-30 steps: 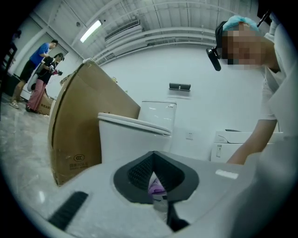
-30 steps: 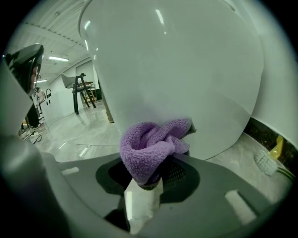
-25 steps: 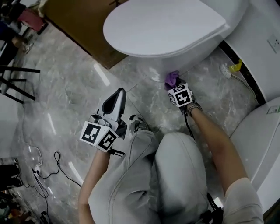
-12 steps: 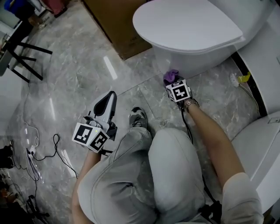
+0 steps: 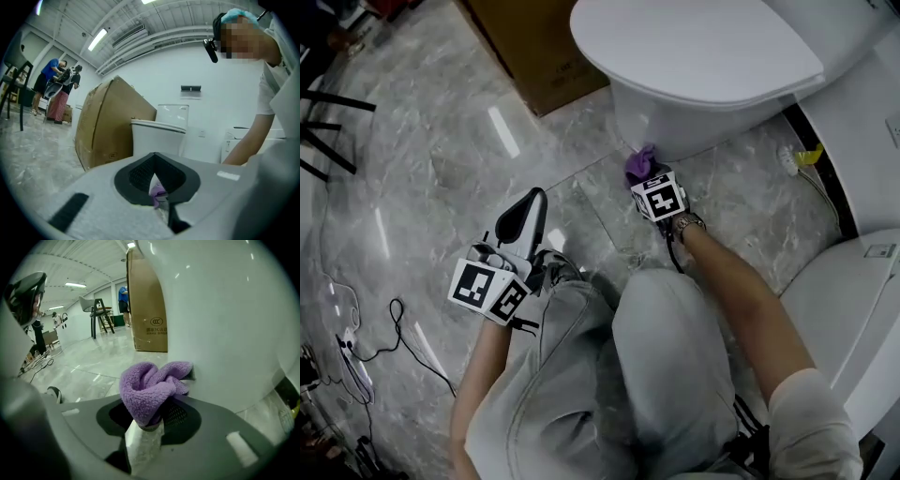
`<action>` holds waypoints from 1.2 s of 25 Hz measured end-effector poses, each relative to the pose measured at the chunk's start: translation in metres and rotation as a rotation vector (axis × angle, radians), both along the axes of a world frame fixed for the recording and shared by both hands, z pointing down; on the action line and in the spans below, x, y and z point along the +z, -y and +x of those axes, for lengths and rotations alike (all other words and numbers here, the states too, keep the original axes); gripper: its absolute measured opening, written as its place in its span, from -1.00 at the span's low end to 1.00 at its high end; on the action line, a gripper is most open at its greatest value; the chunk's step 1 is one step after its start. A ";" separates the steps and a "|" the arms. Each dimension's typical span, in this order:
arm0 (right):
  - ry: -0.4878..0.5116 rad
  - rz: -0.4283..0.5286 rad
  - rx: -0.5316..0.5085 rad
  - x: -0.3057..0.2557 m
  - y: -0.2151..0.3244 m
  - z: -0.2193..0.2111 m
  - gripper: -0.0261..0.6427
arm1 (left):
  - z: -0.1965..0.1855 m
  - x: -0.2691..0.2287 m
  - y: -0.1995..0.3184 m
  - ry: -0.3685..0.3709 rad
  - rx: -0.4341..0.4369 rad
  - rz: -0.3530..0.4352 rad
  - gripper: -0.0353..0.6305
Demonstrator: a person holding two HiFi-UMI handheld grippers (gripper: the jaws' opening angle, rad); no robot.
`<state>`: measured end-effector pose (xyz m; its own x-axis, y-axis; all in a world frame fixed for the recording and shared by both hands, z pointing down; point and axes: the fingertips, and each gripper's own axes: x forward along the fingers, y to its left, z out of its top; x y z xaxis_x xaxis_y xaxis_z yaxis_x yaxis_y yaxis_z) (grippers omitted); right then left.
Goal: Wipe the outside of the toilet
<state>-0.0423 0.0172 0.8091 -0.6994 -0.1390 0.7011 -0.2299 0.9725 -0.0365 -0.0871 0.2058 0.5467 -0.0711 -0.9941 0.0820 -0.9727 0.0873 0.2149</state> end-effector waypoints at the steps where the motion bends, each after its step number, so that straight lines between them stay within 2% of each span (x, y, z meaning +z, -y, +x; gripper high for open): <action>1: -0.011 0.004 0.005 0.006 0.003 0.001 -0.48 | 0.002 0.005 0.006 0.006 0.023 -0.003 -0.88; 4: -0.020 0.020 0.039 0.013 0.018 0.000 -0.48 | 0.004 0.018 0.017 0.006 0.071 -0.011 -0.88; 9: -0.039 0.026 0.085 -0.001 0.034 -0.001 -0.50 | -0.008 0.033 0.015 -0.054 0.052 -0.020 -0.88; 14: 0.063 0.022 0.077 -0.053 0.032 -0.001 -0.50 | -0.010 0.011 0.014 -0.063 0.024 0.018 -0.88; 17: 0.101 0.033 0.056 -0.090 0.032 0.000 -0.50 | -0.007 -0.007 0.011 -0.052 0.008 0.037 -0.88; 23: 0.179 0.032 0.028 -0.160 0.021 0.004 -0.50 | 0.000 -0.033 -0.009 0.010 -0.012 0.026 -0.88; 30: 0.293 0.039 0.007 -0.238 0.000 0.007 -0.50 | -0.018 -0.038 -0.042 0.076 -0.093 -0.023 -0.88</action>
<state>-0.0357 0.0171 0.5713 -0.8700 -0.1677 0.4637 -0.2220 0.9729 -0.0646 -0.1047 0.2473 0.5089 -0.1699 -0.9808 0.0954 -0.9735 0.1821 0.1382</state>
